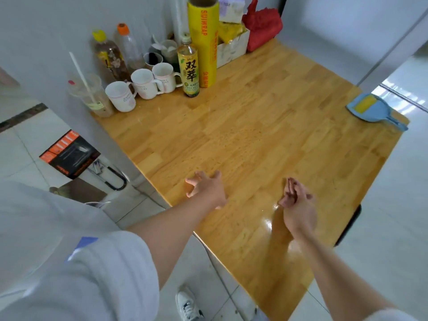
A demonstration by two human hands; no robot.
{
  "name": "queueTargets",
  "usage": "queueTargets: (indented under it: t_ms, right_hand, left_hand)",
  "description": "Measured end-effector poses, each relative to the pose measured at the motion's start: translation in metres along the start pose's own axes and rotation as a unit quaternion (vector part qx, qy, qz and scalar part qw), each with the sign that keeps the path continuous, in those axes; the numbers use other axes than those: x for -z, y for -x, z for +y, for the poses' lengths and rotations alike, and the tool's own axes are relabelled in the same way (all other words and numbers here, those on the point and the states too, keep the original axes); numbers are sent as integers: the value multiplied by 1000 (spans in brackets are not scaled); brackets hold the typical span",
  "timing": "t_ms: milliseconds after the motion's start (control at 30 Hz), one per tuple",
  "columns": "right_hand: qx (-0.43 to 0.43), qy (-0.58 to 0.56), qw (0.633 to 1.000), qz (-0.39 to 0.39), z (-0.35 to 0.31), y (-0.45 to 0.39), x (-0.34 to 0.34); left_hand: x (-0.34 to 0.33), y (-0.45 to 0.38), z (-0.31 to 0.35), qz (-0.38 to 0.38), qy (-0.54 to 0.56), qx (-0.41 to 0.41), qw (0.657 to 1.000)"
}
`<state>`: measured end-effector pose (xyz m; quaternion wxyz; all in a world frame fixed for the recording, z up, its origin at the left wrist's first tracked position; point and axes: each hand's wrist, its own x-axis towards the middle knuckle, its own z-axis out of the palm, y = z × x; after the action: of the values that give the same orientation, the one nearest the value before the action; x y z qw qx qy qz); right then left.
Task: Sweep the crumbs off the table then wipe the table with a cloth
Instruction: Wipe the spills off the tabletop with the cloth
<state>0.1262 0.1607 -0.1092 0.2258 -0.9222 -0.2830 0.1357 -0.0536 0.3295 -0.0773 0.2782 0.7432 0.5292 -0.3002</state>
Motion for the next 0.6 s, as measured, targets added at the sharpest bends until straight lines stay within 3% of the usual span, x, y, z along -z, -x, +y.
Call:
queueTargets:
  t_ms: [67,133,167,233,300,367,400,433,500,567,600]
  right_hand:
    - [142,-19,986,-85,-18,62,-29]
    - [281,-10,932,-227,-13,104,-39]
    - [311,-5,912,-268,0,106,-30]
    - [252,-13,935,-249,29,87,0]
    - [97,-38,988,-115,58,62,36]
    - [-52,-41,998,14,72,56,39]
    - [-59,-27,997,37,66,67,29]
    - [-27,-19,999,16,52,84,12]
    - [102,-27,989,-103,25,134,-20]
    - [271,-54,933,-230,12,174,-34]
    - [310,-75,915,-247,16,175,-28]
  left_hand:
    - [1,4,-6,19,-23,-8,1000]
    - [2,6,-11,40,-49,-16,998]
    - [0,7,-11,46,-56,-21,997]
    - [-2,8,-12,58,-62,-23,996]
    - [-5,7,-10,63,-77,-25,995]
    - [-3,6,-8,61,-84,-20,994]
    - [-4,5,-7,53,-85,-19,995]
    - [-2,4,-6,51,-85,-20,995]
    - [-3,8,-4,37,-92,-22,995]
    - [0,9,-4,36,-108,-19,993]
    - [2,9,-4,38,-116,-19,992]
